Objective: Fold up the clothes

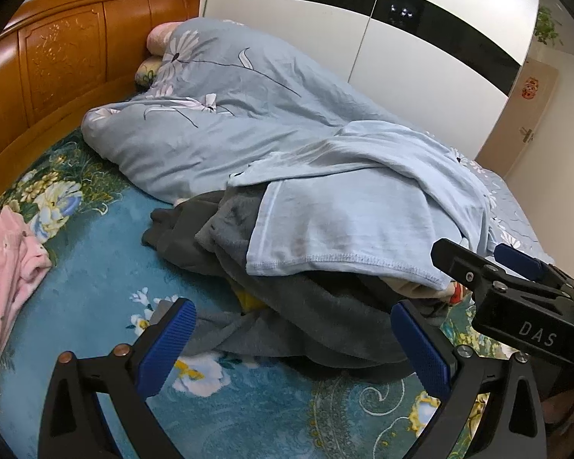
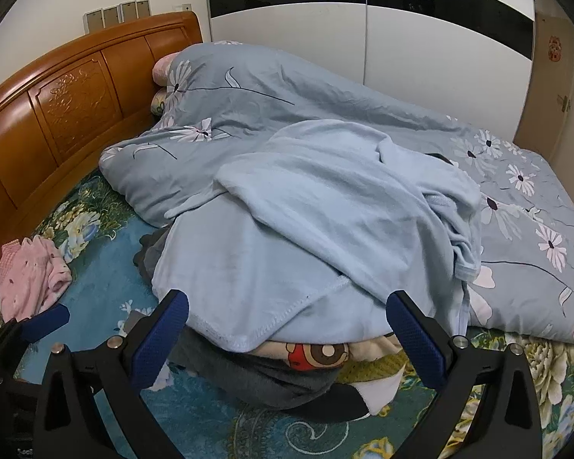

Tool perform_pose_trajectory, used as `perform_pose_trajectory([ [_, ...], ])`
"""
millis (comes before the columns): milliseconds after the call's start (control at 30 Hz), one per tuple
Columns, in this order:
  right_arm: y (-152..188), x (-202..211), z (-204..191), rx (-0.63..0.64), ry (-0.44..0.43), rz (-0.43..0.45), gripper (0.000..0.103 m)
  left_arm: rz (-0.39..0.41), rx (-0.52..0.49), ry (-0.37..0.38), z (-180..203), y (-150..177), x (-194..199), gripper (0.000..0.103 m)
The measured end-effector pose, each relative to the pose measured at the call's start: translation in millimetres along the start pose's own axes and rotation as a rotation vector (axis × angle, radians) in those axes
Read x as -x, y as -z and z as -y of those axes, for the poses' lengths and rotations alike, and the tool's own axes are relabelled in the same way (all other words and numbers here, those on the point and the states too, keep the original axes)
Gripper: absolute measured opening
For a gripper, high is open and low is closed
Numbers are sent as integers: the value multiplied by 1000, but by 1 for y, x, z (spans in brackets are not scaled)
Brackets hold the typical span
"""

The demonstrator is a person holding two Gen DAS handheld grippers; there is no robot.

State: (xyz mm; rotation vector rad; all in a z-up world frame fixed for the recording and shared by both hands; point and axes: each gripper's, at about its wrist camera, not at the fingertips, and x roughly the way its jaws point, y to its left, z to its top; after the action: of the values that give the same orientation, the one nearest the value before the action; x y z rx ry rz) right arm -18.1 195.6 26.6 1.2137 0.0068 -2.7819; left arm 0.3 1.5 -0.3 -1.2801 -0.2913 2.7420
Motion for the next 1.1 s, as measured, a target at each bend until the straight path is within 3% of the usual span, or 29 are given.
perform_pose_trajectory([
  [1100,9,-9,-14,17,-45,-39,103,2,8,15,-3,8,-6,103],
])
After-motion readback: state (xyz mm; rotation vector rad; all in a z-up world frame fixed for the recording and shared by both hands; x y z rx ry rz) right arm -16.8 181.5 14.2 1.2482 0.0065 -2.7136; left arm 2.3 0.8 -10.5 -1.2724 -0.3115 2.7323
